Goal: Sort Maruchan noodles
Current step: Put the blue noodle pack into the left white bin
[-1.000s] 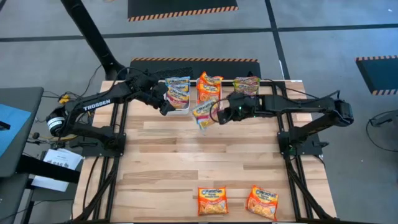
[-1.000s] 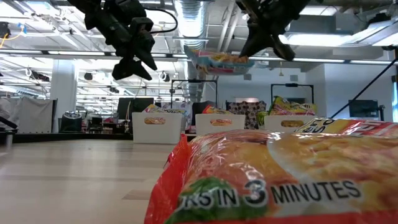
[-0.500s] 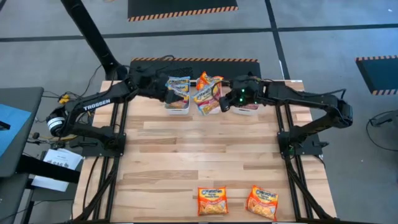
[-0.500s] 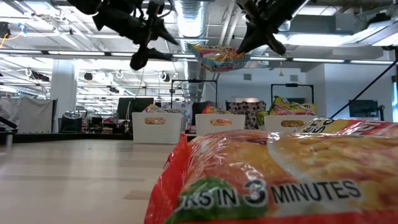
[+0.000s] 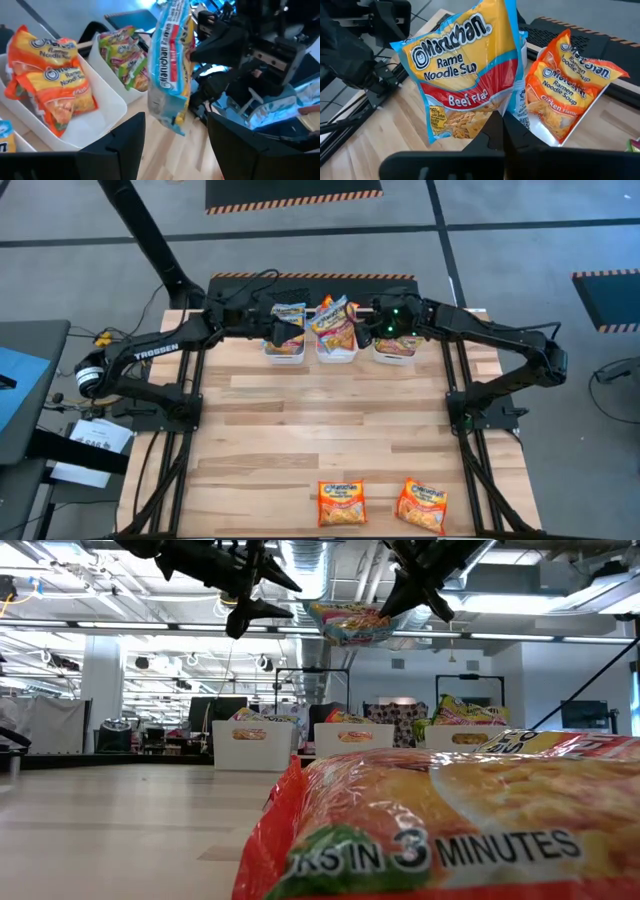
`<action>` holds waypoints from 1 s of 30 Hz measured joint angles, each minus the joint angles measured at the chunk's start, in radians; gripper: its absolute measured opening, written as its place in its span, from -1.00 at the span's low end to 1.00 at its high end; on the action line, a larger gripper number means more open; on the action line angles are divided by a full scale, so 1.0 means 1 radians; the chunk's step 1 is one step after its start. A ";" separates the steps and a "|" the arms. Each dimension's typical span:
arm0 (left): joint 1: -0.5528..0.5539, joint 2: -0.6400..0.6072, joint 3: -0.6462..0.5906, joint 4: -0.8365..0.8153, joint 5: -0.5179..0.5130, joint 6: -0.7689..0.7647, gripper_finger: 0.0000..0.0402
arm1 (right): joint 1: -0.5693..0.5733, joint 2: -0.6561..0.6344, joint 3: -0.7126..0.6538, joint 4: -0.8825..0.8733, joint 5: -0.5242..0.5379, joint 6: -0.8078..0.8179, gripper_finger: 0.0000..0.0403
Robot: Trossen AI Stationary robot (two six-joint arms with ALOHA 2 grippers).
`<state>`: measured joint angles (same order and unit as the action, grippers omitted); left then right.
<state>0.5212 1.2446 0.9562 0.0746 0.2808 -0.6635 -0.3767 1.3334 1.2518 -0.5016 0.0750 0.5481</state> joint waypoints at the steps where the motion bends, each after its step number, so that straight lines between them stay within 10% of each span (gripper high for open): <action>1: -0.005 0.001 0.000 0.003 -0.011 0.000 -0.01 | 0.001 0.000 0.000 0.005 0.000 -0.001 -1.00; 30: -0.042 0.216 0.000 0.338 -0.059 -0.058 -0.01 | 0.010 -0.001 0.000 0.042 -0.096 -0.026 -1.00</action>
<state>0.4793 1.4601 0.9562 0.4121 0.2222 -0.7219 -0.3664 1.3323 1.2518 -0.4593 -0.0212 0.5220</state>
